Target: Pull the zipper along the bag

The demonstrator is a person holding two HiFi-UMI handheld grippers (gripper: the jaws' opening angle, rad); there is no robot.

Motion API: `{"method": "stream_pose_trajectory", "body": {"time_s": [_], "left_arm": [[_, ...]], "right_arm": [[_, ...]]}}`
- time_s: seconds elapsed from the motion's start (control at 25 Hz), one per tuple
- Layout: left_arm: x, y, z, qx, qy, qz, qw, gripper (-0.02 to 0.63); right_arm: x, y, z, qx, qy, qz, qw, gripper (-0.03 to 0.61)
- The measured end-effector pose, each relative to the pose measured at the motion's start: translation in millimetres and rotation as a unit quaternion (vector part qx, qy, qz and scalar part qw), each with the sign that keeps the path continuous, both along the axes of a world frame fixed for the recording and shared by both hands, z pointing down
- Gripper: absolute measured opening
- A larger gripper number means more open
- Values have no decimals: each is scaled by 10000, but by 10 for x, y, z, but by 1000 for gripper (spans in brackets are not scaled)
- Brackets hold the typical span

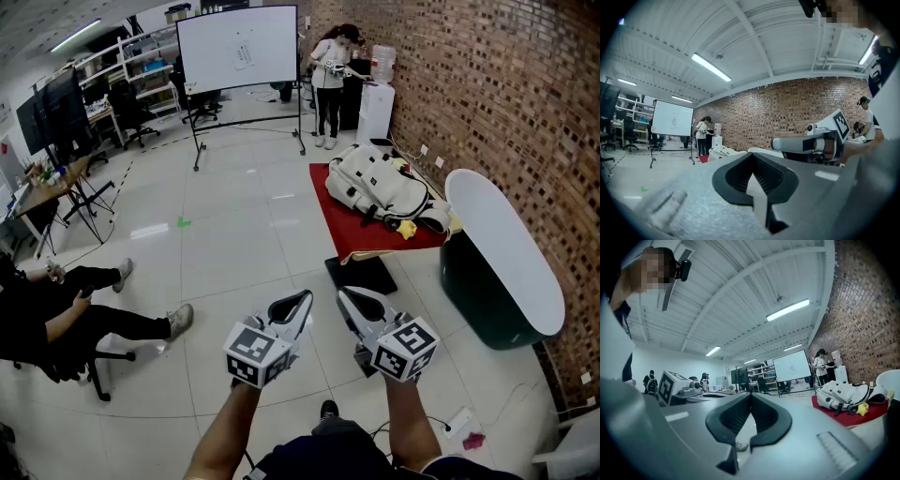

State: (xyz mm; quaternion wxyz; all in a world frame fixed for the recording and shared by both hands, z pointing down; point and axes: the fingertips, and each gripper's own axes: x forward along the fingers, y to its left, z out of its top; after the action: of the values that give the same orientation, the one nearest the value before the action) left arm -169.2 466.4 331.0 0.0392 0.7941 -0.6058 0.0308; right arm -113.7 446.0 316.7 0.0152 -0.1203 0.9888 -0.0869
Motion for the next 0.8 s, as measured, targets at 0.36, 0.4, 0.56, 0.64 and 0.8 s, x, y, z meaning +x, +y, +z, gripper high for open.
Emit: {"method": "stream_pose_trajectory", "body": {"time_s": [0.36, 0.4, 0.56, 0.64, 0.8], "left_arm": [[165, -988, 26, 130, -118, 121, 9998, 2], [162, -1089, 46, 101, -90, 140, 9998, 2], [196, -1498, 216, -80, 35, 338, 9994, 2], [207, -1726, 304, -132, 98, 471, 9988, 2], [134, -2244, 554, -215, 30, 770, 9968, 2]], "right_arm": [[172, -898, 223, -197, 2, 42, 9998, 5], [184, -995, 245, -226, 19, 81, 9997, 5], [263, -1402, 384, -319, 166, 374, 9987, 5], [287, -1614, 449, -289, 292, 548, 9977, 5], [277, -2102, 584, -274, 542, 992, 9932, 5]]}}
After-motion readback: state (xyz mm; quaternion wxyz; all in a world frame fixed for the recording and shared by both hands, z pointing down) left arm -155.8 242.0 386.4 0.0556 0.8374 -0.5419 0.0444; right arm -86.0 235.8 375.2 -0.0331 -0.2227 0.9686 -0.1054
